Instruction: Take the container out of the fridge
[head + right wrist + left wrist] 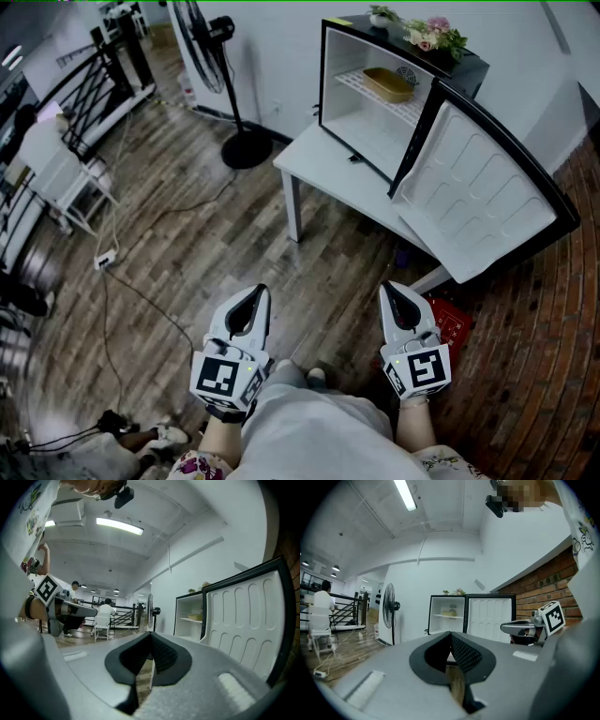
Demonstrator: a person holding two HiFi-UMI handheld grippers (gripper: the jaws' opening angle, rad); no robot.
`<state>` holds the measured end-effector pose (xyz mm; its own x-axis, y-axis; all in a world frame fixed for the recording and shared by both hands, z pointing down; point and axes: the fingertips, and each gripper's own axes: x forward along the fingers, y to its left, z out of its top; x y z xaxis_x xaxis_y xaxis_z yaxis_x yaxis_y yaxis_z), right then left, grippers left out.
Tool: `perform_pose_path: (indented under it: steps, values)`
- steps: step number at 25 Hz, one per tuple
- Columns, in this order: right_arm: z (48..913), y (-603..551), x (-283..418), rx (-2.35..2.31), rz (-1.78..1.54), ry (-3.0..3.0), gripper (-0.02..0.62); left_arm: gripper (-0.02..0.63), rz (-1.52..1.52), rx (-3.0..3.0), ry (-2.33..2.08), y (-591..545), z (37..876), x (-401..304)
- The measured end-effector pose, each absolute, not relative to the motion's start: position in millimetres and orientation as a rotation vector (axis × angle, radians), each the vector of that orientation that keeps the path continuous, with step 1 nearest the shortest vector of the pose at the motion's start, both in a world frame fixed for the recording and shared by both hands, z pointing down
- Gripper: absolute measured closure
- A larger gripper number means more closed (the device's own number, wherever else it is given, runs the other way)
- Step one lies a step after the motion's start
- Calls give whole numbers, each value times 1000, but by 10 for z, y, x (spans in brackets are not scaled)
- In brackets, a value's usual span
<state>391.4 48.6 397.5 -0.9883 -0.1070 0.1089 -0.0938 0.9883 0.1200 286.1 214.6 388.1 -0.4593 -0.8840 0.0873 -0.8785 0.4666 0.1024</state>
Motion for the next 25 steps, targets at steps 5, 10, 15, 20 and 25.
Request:
perform_pose_path:
  steps: [5,10,15,20,25]
  values:
    - [3919,511,3943,121,-173,-3036,600,584,-83,1518,-2606,2233,3904,2843]
    - [3920,556,3811,87,-175,-3035,572,552,-95,1501,-2615,2247,3905,2721]
    - [3948,534,3474,84,-162,-3032,540,517,-104,1505,-2614,2253,3943,2384]
    - [3928,543,2858,75,-162,-3039,511,484,-116,1504,-2627,2303,3973,1760]
    - [3894,569,2193,67,-161,-3040,489,454,-110,1497,-2631,2366,3914,1063]
